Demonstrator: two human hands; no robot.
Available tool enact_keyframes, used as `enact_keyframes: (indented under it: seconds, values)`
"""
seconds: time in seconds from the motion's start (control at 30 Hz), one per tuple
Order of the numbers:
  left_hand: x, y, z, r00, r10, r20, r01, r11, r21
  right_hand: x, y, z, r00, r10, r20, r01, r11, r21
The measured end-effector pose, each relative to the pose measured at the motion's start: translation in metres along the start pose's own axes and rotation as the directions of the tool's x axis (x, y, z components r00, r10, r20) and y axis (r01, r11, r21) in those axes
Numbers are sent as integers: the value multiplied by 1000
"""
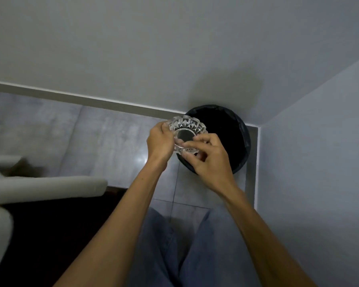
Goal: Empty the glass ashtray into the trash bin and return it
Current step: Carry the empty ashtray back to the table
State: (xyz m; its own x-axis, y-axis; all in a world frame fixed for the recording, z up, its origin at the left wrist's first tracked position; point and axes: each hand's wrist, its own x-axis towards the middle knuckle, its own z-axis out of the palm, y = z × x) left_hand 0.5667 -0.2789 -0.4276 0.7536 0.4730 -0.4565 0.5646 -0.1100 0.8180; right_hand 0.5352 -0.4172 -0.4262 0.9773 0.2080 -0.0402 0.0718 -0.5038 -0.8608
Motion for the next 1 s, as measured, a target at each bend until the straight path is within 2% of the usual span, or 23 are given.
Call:
enact_keyframes:
  seconds: [0.1,0.17,0.27,0.33,0.47,0.63,0.73,0.9,1.0]
  values:
    - [-28,32,-37,999,-41,-20,39,997,-59,-1,-52,-21,959,242,-148,-200,947,253]
    - [-48,53,-57,997,-65,-38,61,994,-90,-1,-84,-31,916,347,-203,-283,915,289]
    - [-86,91,-85,991,-74,-111,61,991,-118,-4,-137,-41,912,401,-89,-374,900,226]
    - [-116,119,-104,982,-53,-182,29,991,-132,-12,-181,-47,902,431,23,-421,869,258]
    - [-174,164,-149,942,-24,-334,-28,988,-149,-31,-257,-63,912,389,131,-409,885,224]
    - [-227,183,-211,923,18,-385,-68,991,-117,-52,-324,-71,947,275,167,-302,938,168]
    - [-256,190,-243,891,-14,-454,-39,993,-108,-68,-356,-67,956,204,209,-235,963,134]
    - [-301,195,-283,814,-65,-577,-11,992,-127,-92,-399,-49,941,150,304,-182,980,79]
    - [-337,186,-322,723,-155,-673,39,982,-185,-116,-431,-28,904,71,421,-102,994,50]
